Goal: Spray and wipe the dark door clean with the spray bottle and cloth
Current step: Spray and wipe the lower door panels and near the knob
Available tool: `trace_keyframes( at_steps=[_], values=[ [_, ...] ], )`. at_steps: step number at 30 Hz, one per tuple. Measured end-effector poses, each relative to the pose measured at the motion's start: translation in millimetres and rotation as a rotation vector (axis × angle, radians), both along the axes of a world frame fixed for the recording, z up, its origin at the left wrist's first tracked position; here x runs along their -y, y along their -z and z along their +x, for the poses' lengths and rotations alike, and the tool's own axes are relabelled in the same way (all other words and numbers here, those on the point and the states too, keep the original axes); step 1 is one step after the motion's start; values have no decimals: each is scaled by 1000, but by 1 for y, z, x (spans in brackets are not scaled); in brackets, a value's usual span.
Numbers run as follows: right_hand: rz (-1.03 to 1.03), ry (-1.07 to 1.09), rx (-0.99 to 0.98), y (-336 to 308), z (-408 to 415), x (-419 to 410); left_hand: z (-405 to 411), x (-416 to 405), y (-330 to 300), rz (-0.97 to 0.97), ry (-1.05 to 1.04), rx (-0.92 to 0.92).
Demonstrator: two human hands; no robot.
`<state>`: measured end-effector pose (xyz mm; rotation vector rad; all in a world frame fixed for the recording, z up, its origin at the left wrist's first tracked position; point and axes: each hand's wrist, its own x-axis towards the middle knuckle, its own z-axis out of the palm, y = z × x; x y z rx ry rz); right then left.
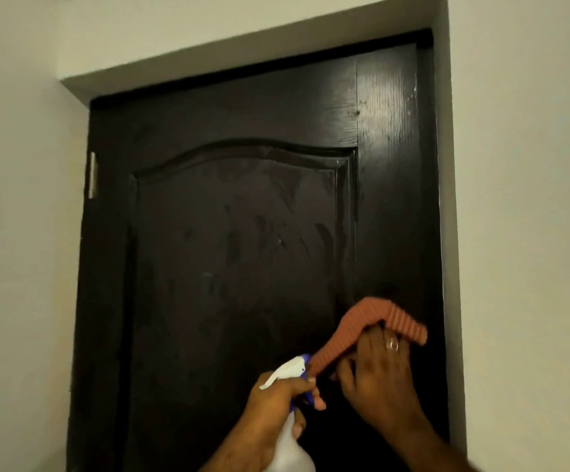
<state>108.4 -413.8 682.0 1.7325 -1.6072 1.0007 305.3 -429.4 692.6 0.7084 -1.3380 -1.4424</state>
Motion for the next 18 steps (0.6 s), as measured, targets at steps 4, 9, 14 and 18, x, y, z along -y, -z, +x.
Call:
trace_keyframes(
  at_steps=[4, 9, 14, 18],
  values=[
    [-198, 251, -85, -163, 0, 28, -1, 10, -67, -23, -104, -3],
    [-158, 289, -218, -159, -9, 33, 4, 9, -130, -99, -165, 26],
    [72, 132, -249, -47, -16, 11, 3, 0, -161, -91, -140, 71],
    [-66, 220, -271, -114, -23, 19, -13, -10, -192, -122, -127, 119]
  ],
)
